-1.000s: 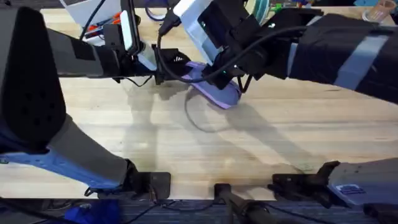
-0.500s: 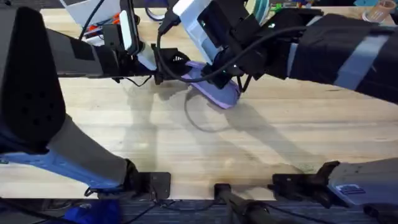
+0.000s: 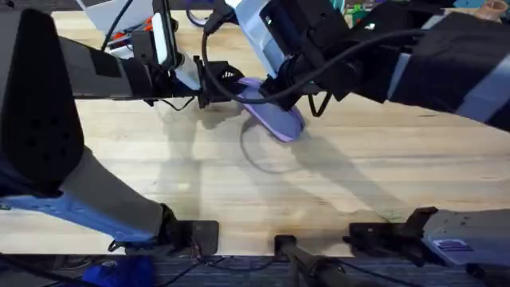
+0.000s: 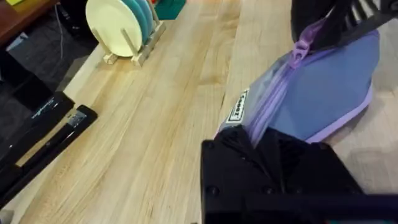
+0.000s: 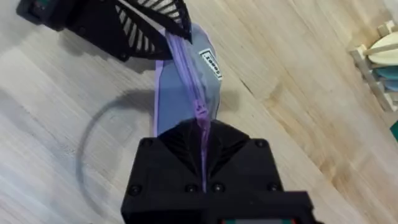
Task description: Unzip the bag, pick up the pens from the table one at a time and place them inside, then zip the bag closed.
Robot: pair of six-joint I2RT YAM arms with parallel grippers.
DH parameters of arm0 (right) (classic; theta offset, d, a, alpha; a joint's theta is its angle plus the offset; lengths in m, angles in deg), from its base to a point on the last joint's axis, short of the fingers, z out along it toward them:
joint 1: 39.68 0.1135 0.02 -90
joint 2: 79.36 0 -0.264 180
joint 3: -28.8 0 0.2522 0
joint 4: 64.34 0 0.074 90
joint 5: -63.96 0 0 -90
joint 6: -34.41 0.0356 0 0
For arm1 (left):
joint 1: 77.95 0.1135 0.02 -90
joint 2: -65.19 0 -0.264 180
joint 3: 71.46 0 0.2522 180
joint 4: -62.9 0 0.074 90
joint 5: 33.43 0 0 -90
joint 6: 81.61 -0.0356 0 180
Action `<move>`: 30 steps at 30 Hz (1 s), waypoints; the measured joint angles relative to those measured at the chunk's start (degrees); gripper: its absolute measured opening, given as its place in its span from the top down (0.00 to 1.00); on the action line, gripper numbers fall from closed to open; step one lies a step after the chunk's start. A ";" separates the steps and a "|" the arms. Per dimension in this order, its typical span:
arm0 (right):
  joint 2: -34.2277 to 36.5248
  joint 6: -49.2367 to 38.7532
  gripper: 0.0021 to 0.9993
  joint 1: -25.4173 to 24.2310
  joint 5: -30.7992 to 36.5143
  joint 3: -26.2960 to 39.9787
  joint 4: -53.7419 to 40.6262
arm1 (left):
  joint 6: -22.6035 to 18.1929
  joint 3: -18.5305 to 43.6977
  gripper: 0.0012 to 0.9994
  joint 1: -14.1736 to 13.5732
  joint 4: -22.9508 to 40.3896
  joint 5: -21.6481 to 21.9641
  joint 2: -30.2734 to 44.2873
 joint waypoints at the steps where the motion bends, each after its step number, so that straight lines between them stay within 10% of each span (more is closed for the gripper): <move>1: -0.14 0.00 0.97 0.00 -0.01 0.00 -0.14 | -0.01 0.00 0.96 0.00 0.00 0.00 0.00; 30: -1.62 0.00 0.97 0.15 0.03 0.00 -5.91 | 0.01 0.00 0.96 -0.07 0.32 -0.05 0.00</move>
